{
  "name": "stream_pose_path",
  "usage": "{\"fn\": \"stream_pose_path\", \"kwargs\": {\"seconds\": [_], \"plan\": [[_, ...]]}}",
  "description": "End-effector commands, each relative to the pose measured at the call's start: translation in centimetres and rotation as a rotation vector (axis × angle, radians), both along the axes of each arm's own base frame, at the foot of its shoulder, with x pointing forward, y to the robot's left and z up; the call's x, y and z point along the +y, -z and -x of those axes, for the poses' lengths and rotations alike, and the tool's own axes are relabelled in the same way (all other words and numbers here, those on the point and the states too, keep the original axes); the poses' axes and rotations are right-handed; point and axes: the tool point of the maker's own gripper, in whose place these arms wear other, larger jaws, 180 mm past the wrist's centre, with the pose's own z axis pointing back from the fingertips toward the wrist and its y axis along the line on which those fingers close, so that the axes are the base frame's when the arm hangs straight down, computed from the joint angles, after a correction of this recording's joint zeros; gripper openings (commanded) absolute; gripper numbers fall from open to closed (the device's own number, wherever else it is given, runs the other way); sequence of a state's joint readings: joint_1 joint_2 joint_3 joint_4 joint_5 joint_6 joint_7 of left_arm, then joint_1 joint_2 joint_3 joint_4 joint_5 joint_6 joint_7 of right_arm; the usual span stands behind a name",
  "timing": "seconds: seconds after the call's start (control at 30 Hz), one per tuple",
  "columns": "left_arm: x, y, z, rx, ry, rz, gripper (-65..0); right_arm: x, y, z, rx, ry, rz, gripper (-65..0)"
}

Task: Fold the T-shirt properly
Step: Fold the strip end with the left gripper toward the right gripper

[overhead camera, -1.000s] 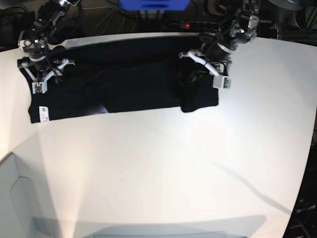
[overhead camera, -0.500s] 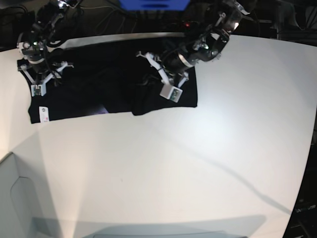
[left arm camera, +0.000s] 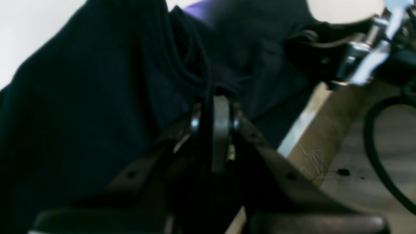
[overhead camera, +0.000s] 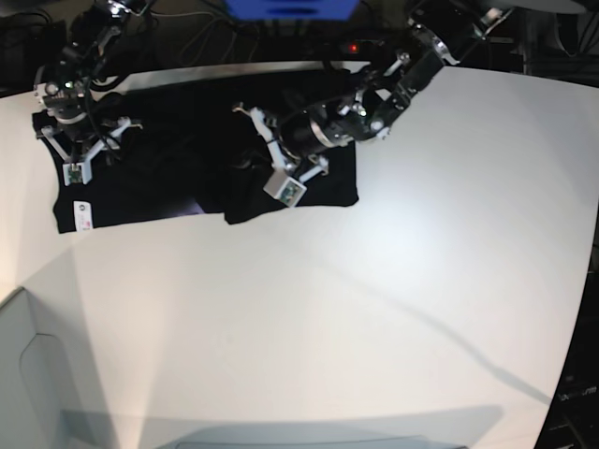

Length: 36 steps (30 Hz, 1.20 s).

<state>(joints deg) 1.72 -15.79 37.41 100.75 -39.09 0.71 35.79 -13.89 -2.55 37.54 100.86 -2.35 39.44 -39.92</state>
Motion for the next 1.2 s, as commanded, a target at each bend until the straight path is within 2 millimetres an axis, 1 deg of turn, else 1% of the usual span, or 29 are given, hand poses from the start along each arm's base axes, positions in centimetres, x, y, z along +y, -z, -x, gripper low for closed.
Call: {"fn": "stream_pose_path", "kwargs": {"seconds": [0.0, 0.13, 0.27, 0.4, 0.5, 0.57, 0.73, 0.77, 0.83, 0.93, 1.0, 1.03, 1.1, 1.17], "plan": [[-0.6, -1.4, -0.6, -0.038, 0.006, 0.036, -65.0, -0.1, -0.9, -0.6, -0.036, -0.013, 0.007, -34.0], [-1.6, -0.9, -0.3, -0.041, 0.053, 0.018, -65.0, -0.1, -0.9, -0.7, -0.037, -0.013, 0.007, -34.0], [-1.7, 0.1, -0.1, -0.028, 0.068, -0.003, -65.0, -0.1, -0.9, -0.7, -0.037, -0.013, 0.007, -34.0], [-2.8, -0.5, -0.4, -0.031, 0.071, 0.019, -65.0, -0.1, -0.9, -0.7, -0.037, -0.015, 0.007, -34.0], [-2.9, -0.6, -0.6, -0.032, 0.07, 0.021, -65.0, 0.5, -0.9, -1.0, -0.038, -0.032, 0.001, -34.0], [-3.5, -1.2, -1.0, -0.046, 0.073, 0.035, -65.0, 0.5, -0.9, -1.0, -0.038, -0.032, 0.001, -34.0], [-3.6, -1.4, -1.3, -0.053, 0.073, 0.036, -64.3, 0.5, -0.9, -1.0, -0.038, -0.032, 0.001, -34.0], [-3.6, -1.4, -1.3, -0.052, 0.072, 0.035, -62.6, 0.5, -0.9, -1.0, -0.038, -0.032, 0.001, -34.0], [-3.6, -1.3, -1.3, -0.049, 0.071, 0.034, -56.5, 0.5, -0.9, -1.0, -0.04, -0.032, 0.001, -34.0], [-3.7, -1.4, -1.3, -0.051, 0.072, 0.038, -41.7, 0.5, -0.9, -1.0, -0.041, -0.032, 0.001, -34.0], [-3.8, -1.8, -1.1, -0.058, 0.078, 0.046, -33.6, 0.5, -1.0, -1.1, -0.047, -0.033, 0.002, -34.0], [-3.8, -2.2, -1.1, -0.068, 0.082, 0.054, -30.8, 0.5, -1.1, -1.2, -0.05, -0.033, 0.003, -34.0], [-3.9, -3.5, -1.1, -0.094, 0.086, 0.076, -28.4, 0.5, -1.5, -1.8, -0.068, -0.034, 0.005, -34.0], [-3.4, -4.6, -1.2, -0.126, 0.089, 0.081, -28.4, 0.3, -1.7, -2.0, -0.073, -0.03, 0.007, -34.0]]}}
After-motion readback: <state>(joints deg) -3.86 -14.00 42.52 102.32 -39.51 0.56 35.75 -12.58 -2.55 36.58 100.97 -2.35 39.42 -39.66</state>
